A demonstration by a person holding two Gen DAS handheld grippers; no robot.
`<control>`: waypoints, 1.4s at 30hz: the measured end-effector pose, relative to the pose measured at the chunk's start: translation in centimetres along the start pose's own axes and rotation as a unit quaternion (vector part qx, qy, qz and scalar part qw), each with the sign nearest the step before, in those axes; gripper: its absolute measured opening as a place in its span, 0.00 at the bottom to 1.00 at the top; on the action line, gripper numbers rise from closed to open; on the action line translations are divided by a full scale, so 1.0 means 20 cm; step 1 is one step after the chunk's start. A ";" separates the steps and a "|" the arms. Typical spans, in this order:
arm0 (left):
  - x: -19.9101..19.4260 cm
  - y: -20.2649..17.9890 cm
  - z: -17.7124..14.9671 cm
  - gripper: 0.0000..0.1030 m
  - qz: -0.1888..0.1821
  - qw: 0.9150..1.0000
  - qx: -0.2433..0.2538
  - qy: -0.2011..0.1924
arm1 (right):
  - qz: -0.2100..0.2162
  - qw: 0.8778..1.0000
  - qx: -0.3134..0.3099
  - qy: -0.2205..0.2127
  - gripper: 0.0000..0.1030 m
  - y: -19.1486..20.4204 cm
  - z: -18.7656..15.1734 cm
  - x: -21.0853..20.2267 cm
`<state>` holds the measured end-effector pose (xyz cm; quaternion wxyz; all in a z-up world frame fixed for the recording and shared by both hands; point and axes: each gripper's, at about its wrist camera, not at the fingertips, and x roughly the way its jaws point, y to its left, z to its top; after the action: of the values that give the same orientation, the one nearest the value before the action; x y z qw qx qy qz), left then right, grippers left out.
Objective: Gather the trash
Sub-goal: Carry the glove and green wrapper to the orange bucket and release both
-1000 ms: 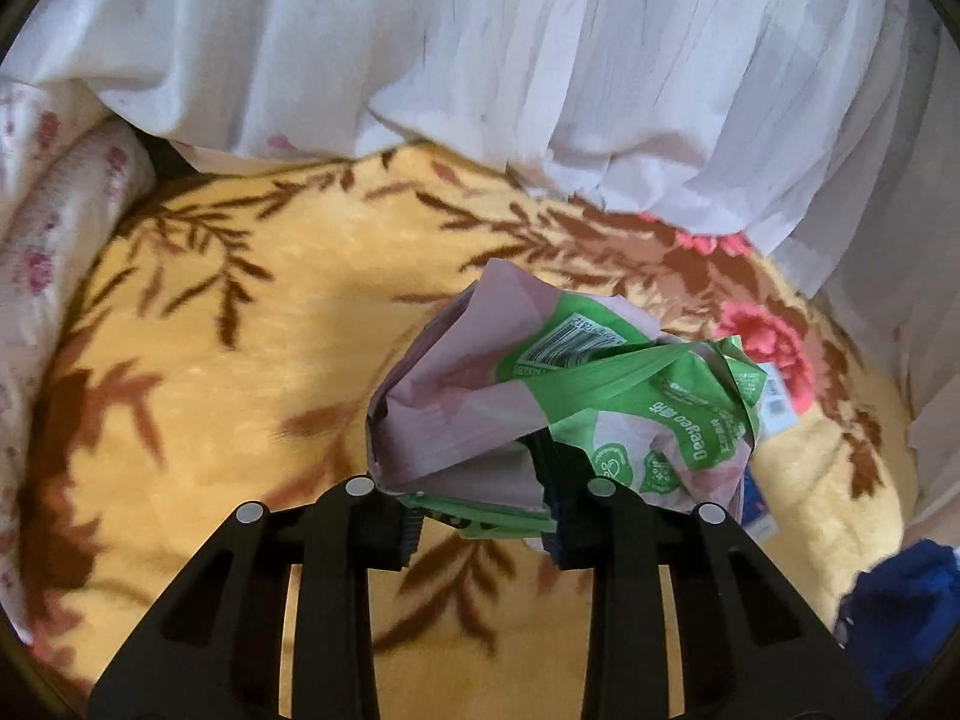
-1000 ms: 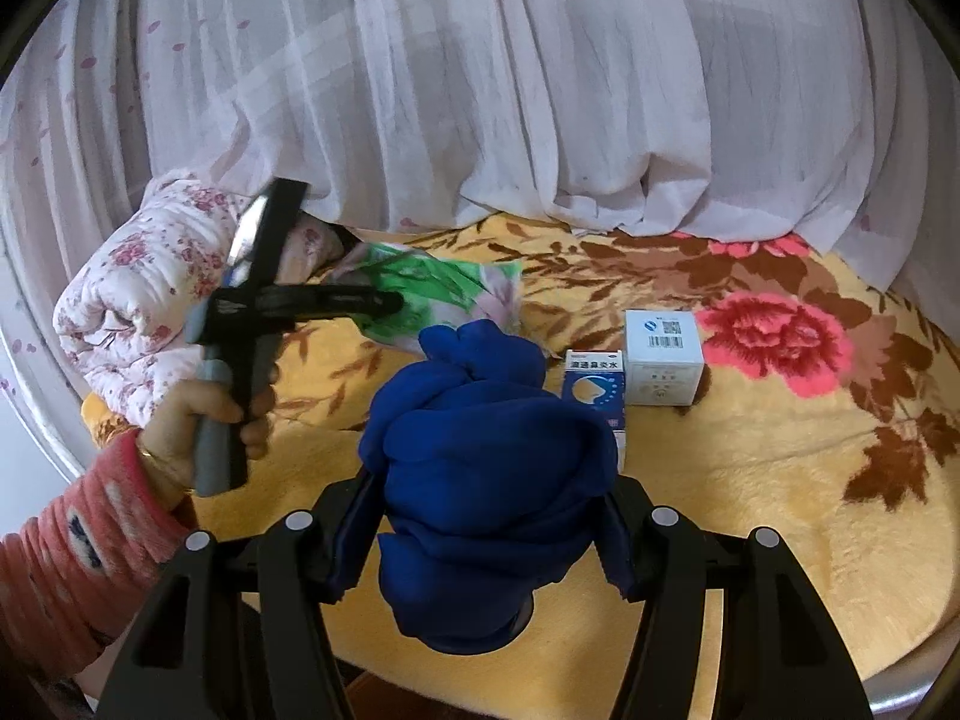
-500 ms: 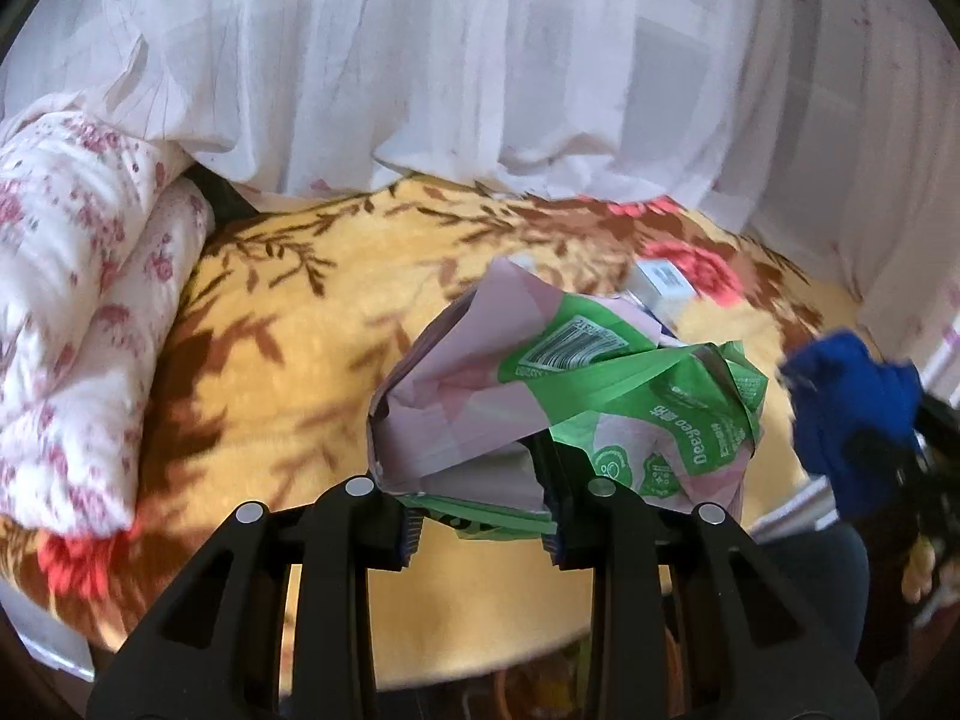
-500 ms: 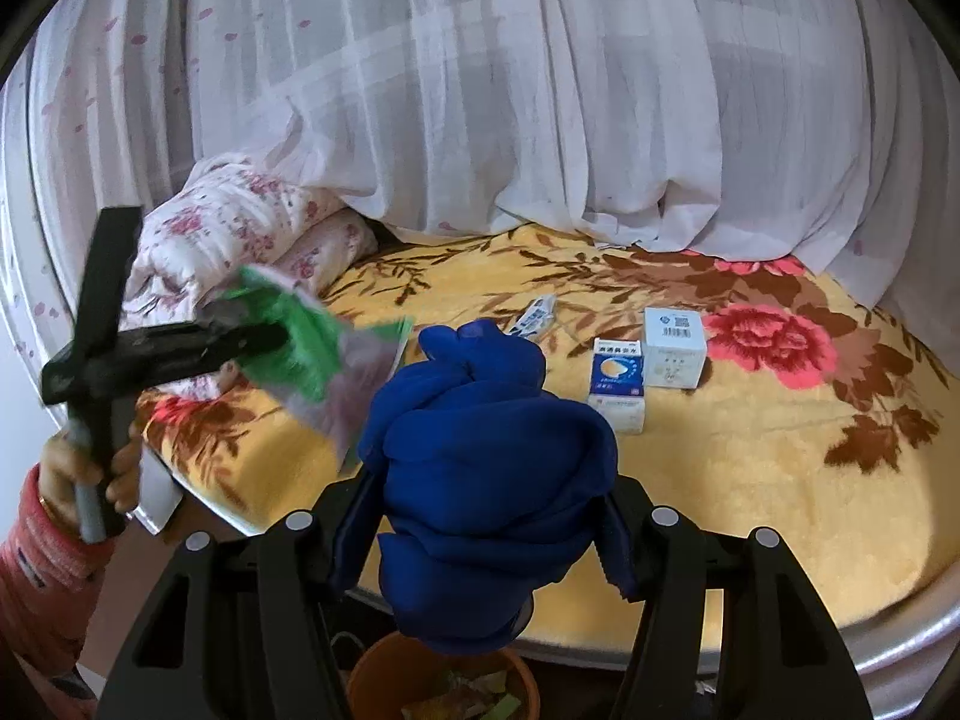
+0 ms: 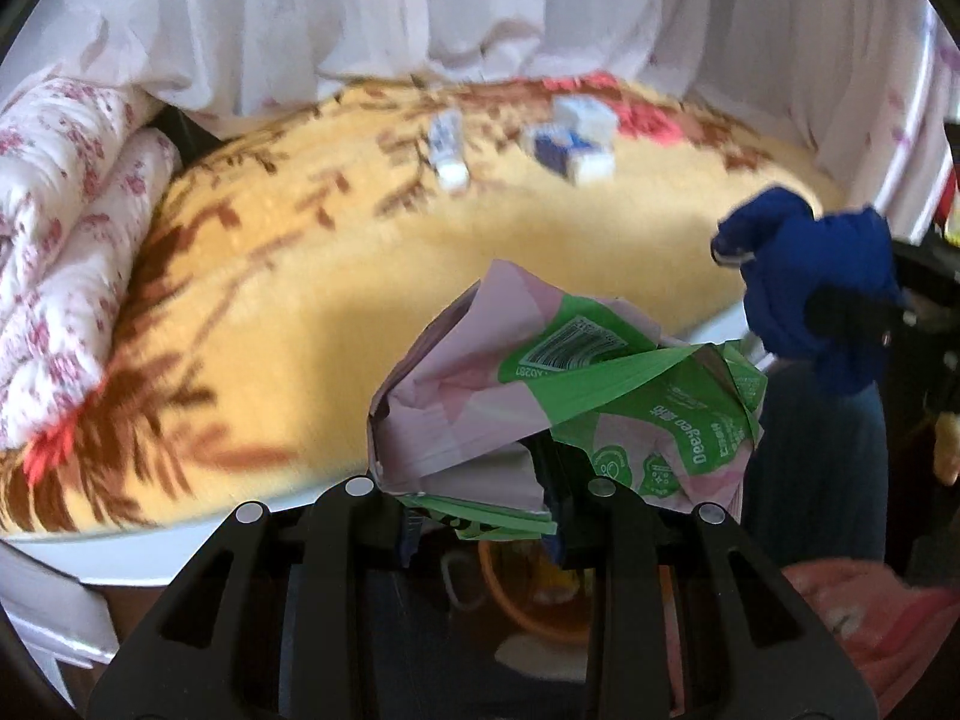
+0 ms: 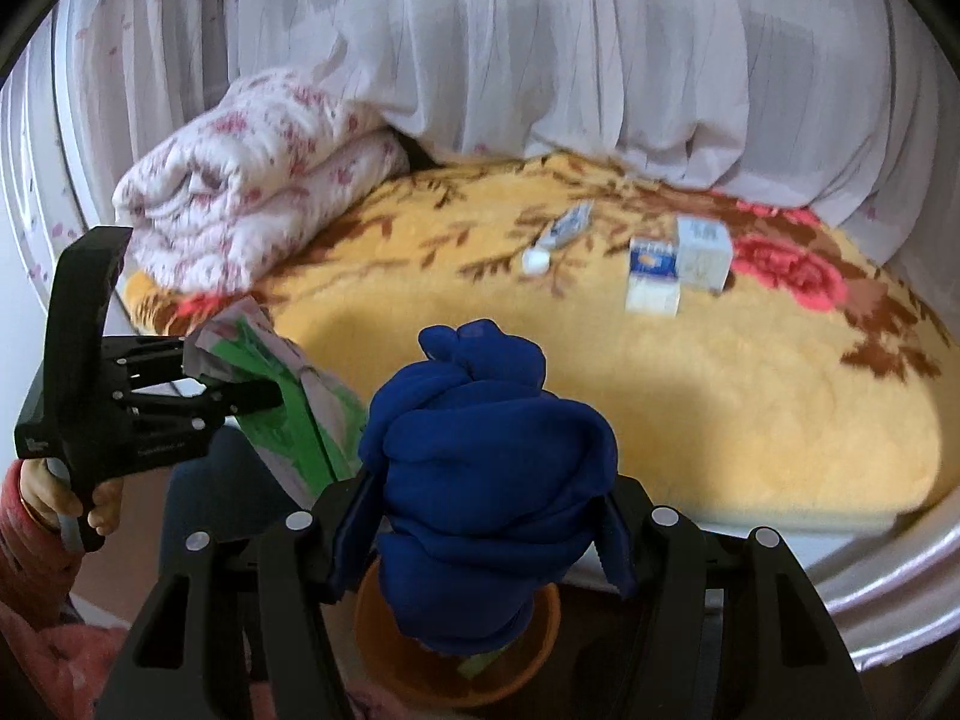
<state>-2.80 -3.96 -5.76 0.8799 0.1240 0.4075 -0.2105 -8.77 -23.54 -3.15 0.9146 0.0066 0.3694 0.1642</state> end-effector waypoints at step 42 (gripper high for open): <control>0.72 -0.21 -0.48 0.64 0.044 0.973 0.045 0.223 | 0.021 0.974 0.071 0.214 0.76 -0.07 -0.49 0.69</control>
<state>-2.88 -7.82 -23.17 0.7687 0.2248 0.5779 -0.1568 -5.78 -21.65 -19.78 0.8079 0.0441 0.5670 0.1547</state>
